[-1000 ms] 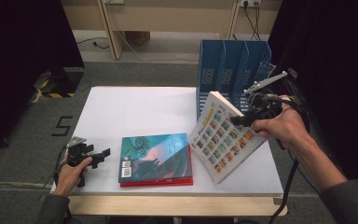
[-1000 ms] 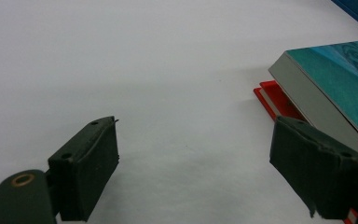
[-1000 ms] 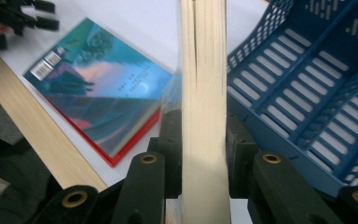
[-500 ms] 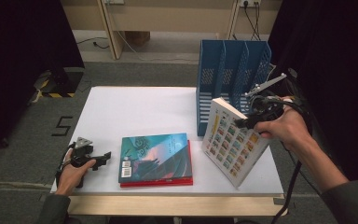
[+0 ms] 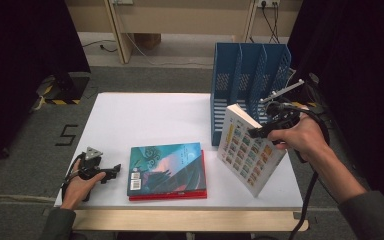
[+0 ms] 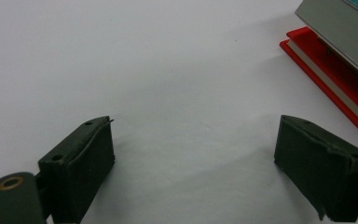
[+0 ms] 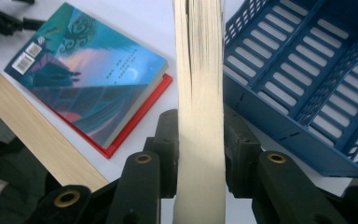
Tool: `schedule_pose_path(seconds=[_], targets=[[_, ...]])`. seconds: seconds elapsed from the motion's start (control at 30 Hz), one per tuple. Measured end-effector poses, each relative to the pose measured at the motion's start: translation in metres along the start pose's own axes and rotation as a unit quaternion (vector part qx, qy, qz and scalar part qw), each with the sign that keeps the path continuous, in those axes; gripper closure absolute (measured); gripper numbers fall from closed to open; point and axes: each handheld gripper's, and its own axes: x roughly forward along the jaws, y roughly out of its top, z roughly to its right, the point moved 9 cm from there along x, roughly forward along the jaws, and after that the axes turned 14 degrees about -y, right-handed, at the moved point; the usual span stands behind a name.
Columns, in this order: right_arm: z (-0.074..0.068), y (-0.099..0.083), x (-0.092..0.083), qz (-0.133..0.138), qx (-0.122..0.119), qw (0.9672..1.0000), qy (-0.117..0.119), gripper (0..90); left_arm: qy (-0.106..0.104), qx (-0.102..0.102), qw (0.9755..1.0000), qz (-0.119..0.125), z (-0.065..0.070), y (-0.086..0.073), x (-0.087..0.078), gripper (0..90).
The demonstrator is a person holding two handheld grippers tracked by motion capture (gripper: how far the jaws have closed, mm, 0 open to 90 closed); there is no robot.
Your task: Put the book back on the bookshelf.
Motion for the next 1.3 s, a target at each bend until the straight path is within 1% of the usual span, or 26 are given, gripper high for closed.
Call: schedule_pose_path(seconds=[0.03, 0.17, 0.2, 0.27, 0.3, 0.4, 0.47, 0.57, 0.6, 0.63, 0.7, 0.73, 0.77, 0.8, 0.87, 0.93, 1.0, 1.03, 1.07, 1.1, 1.13, 1.2, 1.27, 1.3], targets=[[0.000, -0.001, 0.000, -0.002, 0.005, 1.0000, 0.002, 69.8, 0.000, 0.000, 1.0000, 0.000, 0.000, 0.000, 0.000, 10.9], [-0.001, 0.000, 0.002, -0.009, 0.010, 0.9999, 0.001, 69.1, 0.000, 0.000, 1.0000, 0.000, 0.000, 0.000, 0.000, 10.9], [-0.001, 0.000, 0.003, -0.016, 0.015, 0.9998, -0.001, 69.0, 0.000, 0.000, 1.0000, 0.000, 0.000, 0.000, 0.000, 10.9], [-0.001, 0.002, 0.004, -0.027, 0.015, 0.9995, -0.004, 68.7, 0.000, 0.000, 1.0000, 0.000, 0.000, 0.000, 0.000, 10.9], [-0.002, 0.004, 0.007, -0.033, 0.022, 0.9992, -0.006, 68.0, 0.000, 0.000, 1.0000, 0.000, 0.000, 0.000, 0.000, 10.8], [-0.003, 0.005, 0.011, -0.040, 0.021, 0.9990, -0.006, 67.0, 0.000, 0.000, 1.0000, 0.000, 0.000, 0.000, 0.000, 10.9], [-0.003, 0.006, 0.014, -0.045, 0.025, 0.9987, -0.004, 66.8, 0.000, 0.000, 1.0000, 0.000, 0.000, 0.000, 0.000, 10.9], [-0.003, 0.006, 0.017, -0.056, 0.033, 0.9979, -0.006, 64.6, 0.000, 0.000, 1.0000, 0.000, 0.000, 0.000, 0.000, 10.8], [-0.003, 0.006, 0.017, -0.056, 0.033, 0.9979, -0.006, 64.6, 0.000, 0.000, 1.0000, 0.000, 0.000, 0.000, 0.000, 10.8], [-0.002, 0.007, 0.020, -0.058, 0.047, 0.9972, -0.007, 60.9, 0.000, 0.000, 1.0000, 0.001, 0.000, 0.000, 0.000, 10.8], [-0.003, 0.006, 0.020, -0.061, 0.050, 0.9969, -0.007, 60.4, 0.000, 0.000, 1.0000, 0.000, 0.000, 0.000, 0.000, 10.8], [-0.004, 0.007, 0.020, -0.063, 0.048, 0.9968, -0.003, 60.4, 0.000, 0.000, 1.0000, 0.000, 0.000, 0.000, 0.000, 10.8], [-0.004, 0.010, 0.019, -0.059, 0.047, 0.9971, -0.002, 58.4, 0.000, 0.000, 1.0000, 0.000, 0.000, 0.000, 0.000, 10.8], [-0.004, 0.010, 0.019, -0.059, 0.047, 0.9971, -0.002, 58.4, 0.000, 0.000, 1.0000, 0.000, 0.000, 0.000, 0.000, 10.8], [-0.003, 0.012, 0.018, -0.060, 0.062, 0.9962, -0.003, 54.0, 0.000, 0.000, 1.0000, 0.000, 0.000, 0.000, 0.000, 10.8], [-0.003, 0.013, 0.017, -0.063, 0.064, 0.9959, -0.002, 53.3, 0.000, 0.000, 1.0000, 0.000, 0.000, 0.000, 0.000, 10.8], [-0.004, 0.016, 0.017, -0.060, 0.072, 0.9956, 0.001, 51.3, -0.001, 0.000, 1.0000, 0.001, 0.000, 0.000, 0.000, 10.8], [-0.004, 0.015, 0.018, -0.066, 0.069, 0.9954, -0.004, 50.7, 0.000, 0.000, 1.0000, 0.000, 0.000, 0.000, 0.000, 10.8], [-0.004, 0.015, 0.018, -0.066, 0.069, 0.9954, -0.004, 50.7, 0.000, 0.000, 1.0000, 0.000, 0.000, 0.000, 0.000, 10.8], [-0.004, 0.012, 0.021, -0.074, 0.057, 0.9955, -0.015, 52.6, 0.000, 0.000, 1.0000, 0.000, 0.000, 0.000, 0.000, 10.8], [-0.004, 0.012, 0.021, -0.074, 0.057, 0.9955, -0.015, 52.6, 0.000, 0.000, 1.0000, 0.000, 0.000, 0.000, 0.000, 10.8], [-0.004, 0.010, 0.025, -0.078, 0.051, 0.9955, -0.017, 55.9, 0.000, 0.000, 1.0000, 0.001, 0.000, 0.000, 0.000, 10.8], [-0.005, 0.007, 0.027, -0.083, 0.038, 0.9957, -0.017, 60.2, 0.000, 0.000, 1.0000, 0.000, 0.000, 0.000, 0.000, 10.8], [-0.004, 0.007, 0.028, -0.082, 0.036, 0.9958, -0.017, 62.5, -0.001, 0.000, 1.0000, 0.001, 0.000, 0.000, 0.000, 10.8]])
